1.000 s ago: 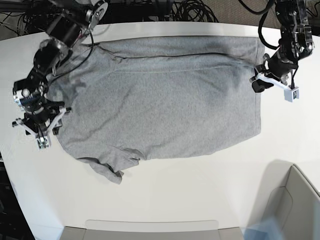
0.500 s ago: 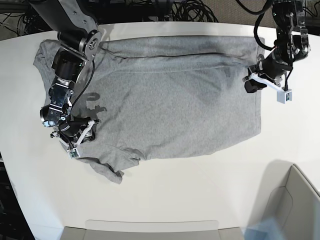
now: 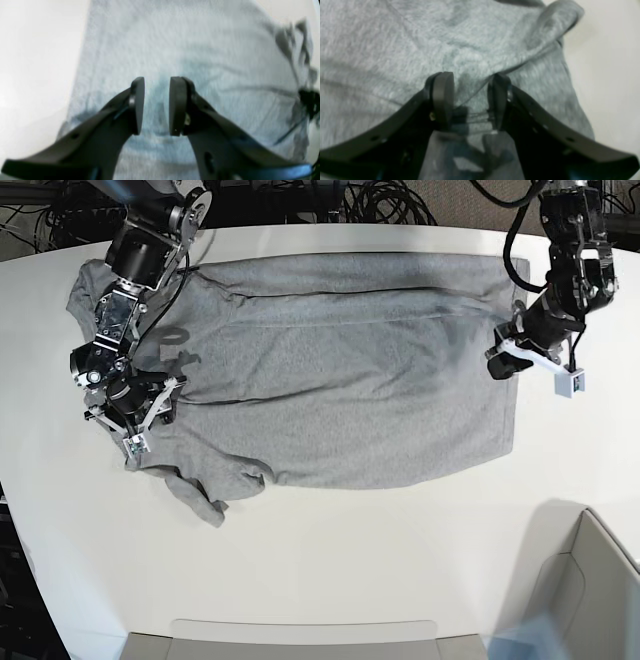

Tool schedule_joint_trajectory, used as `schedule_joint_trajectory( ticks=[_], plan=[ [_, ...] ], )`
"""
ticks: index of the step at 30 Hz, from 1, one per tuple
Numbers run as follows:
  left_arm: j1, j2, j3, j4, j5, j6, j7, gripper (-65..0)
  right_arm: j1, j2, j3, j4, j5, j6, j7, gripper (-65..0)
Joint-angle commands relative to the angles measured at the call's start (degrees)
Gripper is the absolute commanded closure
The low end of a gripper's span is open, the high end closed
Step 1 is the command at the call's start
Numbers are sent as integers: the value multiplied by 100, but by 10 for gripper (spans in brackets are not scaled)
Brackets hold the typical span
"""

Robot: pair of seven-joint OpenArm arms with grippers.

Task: Fold the T-shirt properly
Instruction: 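Move the right gripper to the hem corner and grasp it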

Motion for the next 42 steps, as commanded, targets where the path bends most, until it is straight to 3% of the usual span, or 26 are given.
schedule_joint_trajectory(
  ticks=[1, 9, 20, 25, 29, 40, 42],
  plan=[
    [-78, -2, -29, -8, -68, 4, -46, -166, -70, 28, -32, 109, -416, 121, -539, -257],
    [-122, 192, -29, -202, -85, 4, -46, -166, 897, 80, -269, 460, -301, 121, -521, -259],
    [-122, 341, -64, -193, -94, 4, -46, -166, 2215, 450, -2651, -1175, -1128, 121, -521, -371],
    [-113, 341, -64, -193, -94, 4, -46, -166, 2576, 450, -2678, -1676, -1119, 121, -495, -372],
    [-113, 341, -64, -210, -85, 4, -46, -166, 2593, 458, -2722, -1975, -1154, -314, 68, -372],
    [-131, 341, -64, -210, -76, 4, -46, -166, 2769, 529, -2660, -2599, -1356, -384, 244, -372],
    [-201, 341, -64, -210, -76, 4, -46, -166, 2769, 538, -2660, -2599, -1383, -630, 481, -372]
  ],
)
